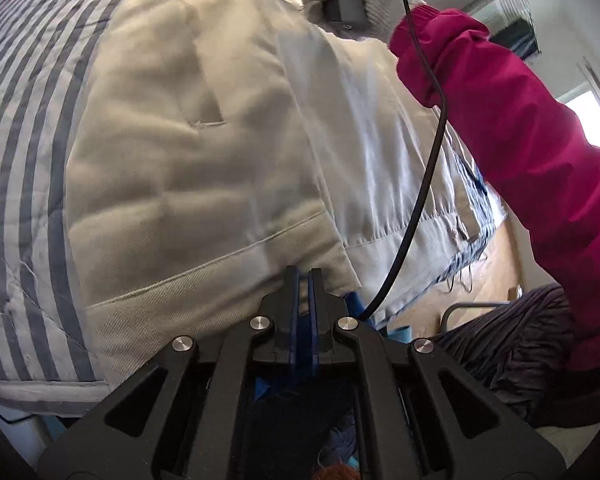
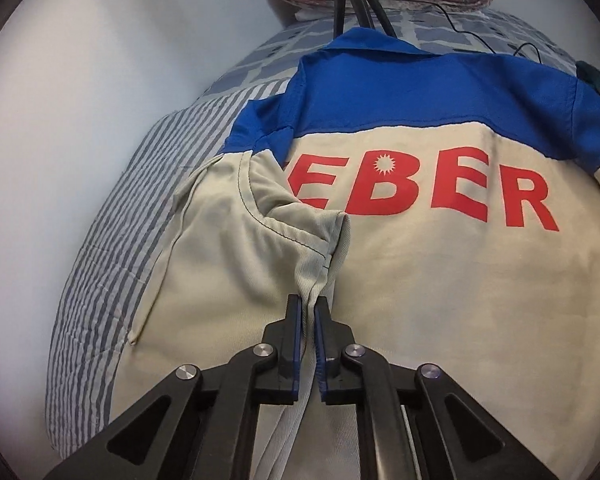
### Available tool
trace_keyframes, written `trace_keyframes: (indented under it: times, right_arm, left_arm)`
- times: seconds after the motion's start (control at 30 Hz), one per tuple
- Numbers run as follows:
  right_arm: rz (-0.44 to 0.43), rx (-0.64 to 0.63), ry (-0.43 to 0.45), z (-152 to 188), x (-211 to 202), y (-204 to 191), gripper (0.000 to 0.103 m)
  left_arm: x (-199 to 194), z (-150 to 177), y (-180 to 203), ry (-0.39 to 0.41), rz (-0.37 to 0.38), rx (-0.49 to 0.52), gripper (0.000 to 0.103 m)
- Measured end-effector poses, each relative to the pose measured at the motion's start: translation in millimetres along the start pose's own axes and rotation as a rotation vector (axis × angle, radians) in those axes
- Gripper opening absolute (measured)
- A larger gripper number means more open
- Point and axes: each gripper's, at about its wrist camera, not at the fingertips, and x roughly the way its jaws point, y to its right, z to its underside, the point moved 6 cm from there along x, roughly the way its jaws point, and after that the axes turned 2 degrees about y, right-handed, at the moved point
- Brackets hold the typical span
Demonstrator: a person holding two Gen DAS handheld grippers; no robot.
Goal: Fold large clothes
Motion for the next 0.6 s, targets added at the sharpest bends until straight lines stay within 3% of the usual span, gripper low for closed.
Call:
trace_keyframes:
  times: [0.07, 0.13, 0.27, 0.37, 0.6]
  right_arm:
    - [-0.015, 0.039, 0.035, -1, -15, 2, 0.029]
    - [-0.064, 0.057, 0.067, 3, -34, -1, 0.029]
    - [-0.17, -0.025, 0.076, 28, -72, -34, 0.029]
    - [-0.247, -0.081, 0.058, 54, -84, -65, 0.029]
    - [-0.276, -0.296, -0.036, 121, -61, -144, 0.027]
  left_arm:
    - [-5, -2, 3, 0.007, 0.038, -0.022, 0.002]
    - [-20, -6, 10, 0.044, 0.088, -0.021, 0.002]
    - [-52, -17, 19, 0.146, 0.071, 0.059, 0.002]
    - [-69, -23, 16, 0.191, 0.067, 0.039, 0.002]
    - [-102, -24, -12, 0.291, -0.109, 0.022, 0.002]
